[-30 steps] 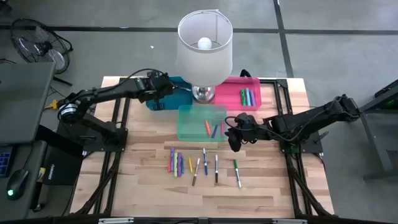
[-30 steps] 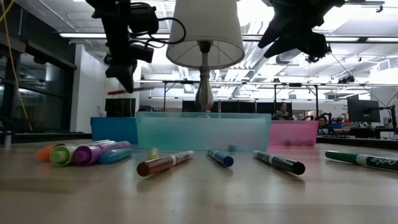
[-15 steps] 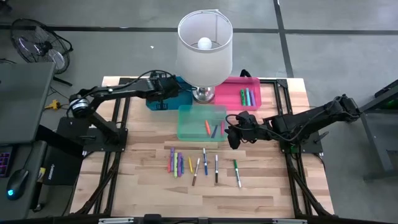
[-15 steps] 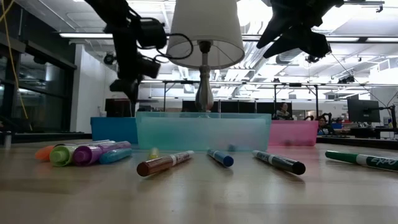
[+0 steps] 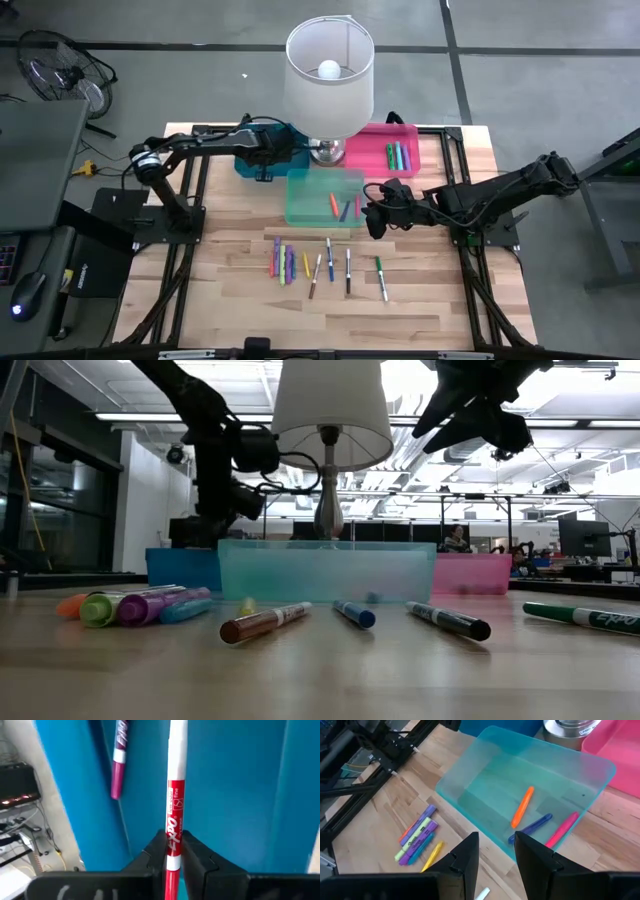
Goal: Pick & Place Markers
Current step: Put the red marker pen into the blue bin, then put the orange pen into the green bin
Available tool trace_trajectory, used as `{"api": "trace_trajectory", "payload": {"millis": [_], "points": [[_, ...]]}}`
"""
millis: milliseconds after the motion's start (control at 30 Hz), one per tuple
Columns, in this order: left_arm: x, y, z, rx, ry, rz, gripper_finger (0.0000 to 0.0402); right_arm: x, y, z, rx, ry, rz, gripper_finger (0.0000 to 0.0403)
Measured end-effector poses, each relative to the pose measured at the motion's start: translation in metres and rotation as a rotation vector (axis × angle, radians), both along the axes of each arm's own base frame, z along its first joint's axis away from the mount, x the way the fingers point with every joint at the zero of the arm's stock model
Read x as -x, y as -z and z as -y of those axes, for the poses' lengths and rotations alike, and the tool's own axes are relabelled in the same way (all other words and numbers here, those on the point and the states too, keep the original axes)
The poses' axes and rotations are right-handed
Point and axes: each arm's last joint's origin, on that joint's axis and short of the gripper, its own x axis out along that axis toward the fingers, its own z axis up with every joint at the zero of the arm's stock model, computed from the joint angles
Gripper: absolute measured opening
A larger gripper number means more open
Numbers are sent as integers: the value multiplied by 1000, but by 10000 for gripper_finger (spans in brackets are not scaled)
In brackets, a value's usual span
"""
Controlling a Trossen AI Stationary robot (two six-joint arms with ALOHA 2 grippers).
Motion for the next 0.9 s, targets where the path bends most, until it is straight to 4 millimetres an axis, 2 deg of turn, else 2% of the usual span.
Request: {"api": "trace_trajectory", "payload": {"millis": [267, 500, 667, 900], "points": [[0, -1, -1, -45, -17, -16, 88, 0, 0, 0, 3, -4, -2, 114], [9, 1, 4, 0, -87, -71, 141, 0, 0, 0, 14, -14, -7, 114], [21, 0, 10, 43, -187, -115, 151, 0, 1, 0, 27, -27, -19, 114], [40, -26, 22, 45, -311, -52, 152, 1, 1, 0, 43, -42, -27, 114]]}}
